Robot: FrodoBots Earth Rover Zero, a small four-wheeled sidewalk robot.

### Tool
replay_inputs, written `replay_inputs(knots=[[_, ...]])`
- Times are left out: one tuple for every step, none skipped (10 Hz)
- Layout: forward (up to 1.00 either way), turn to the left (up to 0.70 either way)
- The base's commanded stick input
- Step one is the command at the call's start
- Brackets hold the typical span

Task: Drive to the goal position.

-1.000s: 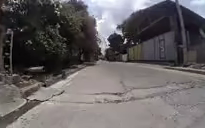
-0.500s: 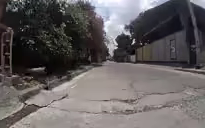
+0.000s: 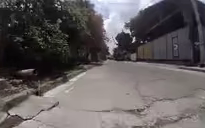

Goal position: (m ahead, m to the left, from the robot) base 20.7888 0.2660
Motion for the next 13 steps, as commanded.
replay_inputs(knots=[[0.75, 0.00], [0.85, 0.00], [0.85, 0.00], [0.85, 0.00], [0.89, 0.00], [1.00, 0.00], [1.00, 0.00], [1.00, 0.00], [1.00, 0.00], [1.00, 0.00], [1.00, 0.00], [1.00, 0.00], [1.00, -0.01]])
